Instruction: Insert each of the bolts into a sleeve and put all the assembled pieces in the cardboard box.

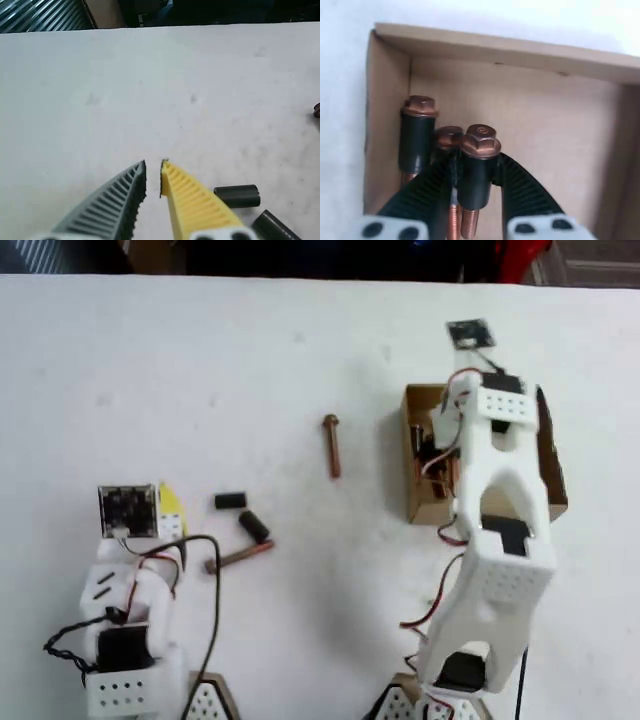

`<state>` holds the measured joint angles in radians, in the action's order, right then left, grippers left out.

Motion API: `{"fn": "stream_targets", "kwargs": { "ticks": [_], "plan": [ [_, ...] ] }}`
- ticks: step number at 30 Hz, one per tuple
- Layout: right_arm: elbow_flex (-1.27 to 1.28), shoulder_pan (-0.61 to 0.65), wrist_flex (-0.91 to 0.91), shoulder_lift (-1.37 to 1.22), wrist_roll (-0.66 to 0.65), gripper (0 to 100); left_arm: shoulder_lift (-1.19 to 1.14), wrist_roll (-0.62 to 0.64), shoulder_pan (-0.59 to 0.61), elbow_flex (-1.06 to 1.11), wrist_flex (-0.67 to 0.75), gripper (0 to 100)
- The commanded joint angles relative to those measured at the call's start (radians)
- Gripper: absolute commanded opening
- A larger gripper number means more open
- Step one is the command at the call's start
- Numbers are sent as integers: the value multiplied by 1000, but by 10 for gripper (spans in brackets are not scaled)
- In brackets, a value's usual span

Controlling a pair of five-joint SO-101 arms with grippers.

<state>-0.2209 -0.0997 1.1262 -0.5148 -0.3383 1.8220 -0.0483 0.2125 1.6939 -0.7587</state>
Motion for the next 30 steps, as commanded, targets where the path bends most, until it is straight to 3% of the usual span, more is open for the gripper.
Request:
{"fn": "stream_targets", "kwargs": {
  "ticks": [1, 12, 18, 30],
  "plan": [
    [-57, 54, 5, -15, -14, 18, 10, -11, 5, -2, 23, 90],
    [-58, 102, 4, -59, -15, 22, 10, -11, 5, -2, 23, 90],
    [-54, 102, 8, -59, -15, 154, 10, -11, 5, -2, 21, 90],
    [-58, 99, 12, -18, -15, 152, 10, -11, 7, -2, 18, 90]
  ]
}}
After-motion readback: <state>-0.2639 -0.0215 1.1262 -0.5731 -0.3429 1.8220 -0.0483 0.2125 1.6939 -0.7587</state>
